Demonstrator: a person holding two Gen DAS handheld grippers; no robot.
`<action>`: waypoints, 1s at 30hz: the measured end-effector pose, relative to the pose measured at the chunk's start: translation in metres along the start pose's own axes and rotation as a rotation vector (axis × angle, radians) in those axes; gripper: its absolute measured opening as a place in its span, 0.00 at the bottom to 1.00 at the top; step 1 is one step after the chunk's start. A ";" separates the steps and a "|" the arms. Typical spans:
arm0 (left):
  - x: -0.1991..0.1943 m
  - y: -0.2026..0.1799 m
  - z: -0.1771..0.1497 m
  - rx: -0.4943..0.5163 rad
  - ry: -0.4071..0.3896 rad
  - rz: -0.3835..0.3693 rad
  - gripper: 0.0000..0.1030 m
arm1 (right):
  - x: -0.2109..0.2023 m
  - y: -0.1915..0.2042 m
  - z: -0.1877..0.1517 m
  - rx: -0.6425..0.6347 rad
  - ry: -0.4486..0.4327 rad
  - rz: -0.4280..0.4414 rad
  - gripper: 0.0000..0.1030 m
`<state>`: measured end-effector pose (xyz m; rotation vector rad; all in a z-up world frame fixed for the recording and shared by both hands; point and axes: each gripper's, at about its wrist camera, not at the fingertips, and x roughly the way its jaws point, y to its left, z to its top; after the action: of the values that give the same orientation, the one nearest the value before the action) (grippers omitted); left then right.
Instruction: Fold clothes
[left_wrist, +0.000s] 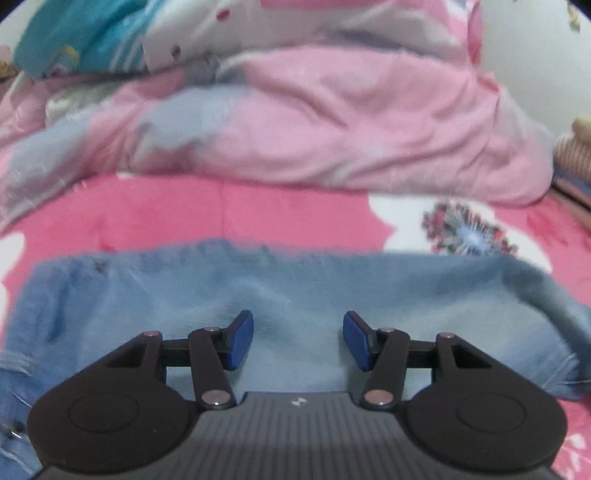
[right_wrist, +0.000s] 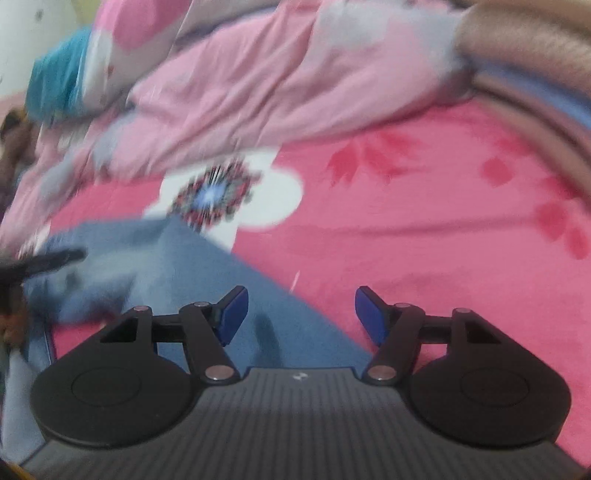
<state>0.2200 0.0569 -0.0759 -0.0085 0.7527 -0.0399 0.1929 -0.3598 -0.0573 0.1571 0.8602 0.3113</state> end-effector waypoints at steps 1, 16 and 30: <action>0.000 -0.004 -0.006 0.018 -0.019 0.018 0.55 | 0.006 0.003 -0.003 -0.036 0.015 -0.006 0.62; 0.002 -0.014 -0.020 0.064 -0.087 0.063 0.59 | -0.039 0.131 -0.080 -0.725 -0.094 0.082 0.14; 0.002 -0.007 -0.020 0.030 -0.091 0.030 0.61 | -0.026 0.063 -0.039 -0.259 -0.026 0.082 0.21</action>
<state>0.2076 0.0500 -0.0915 0.0293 0.6607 -0.0216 0.1342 -0.3090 -0.0472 -0.0447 0.7814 0.4936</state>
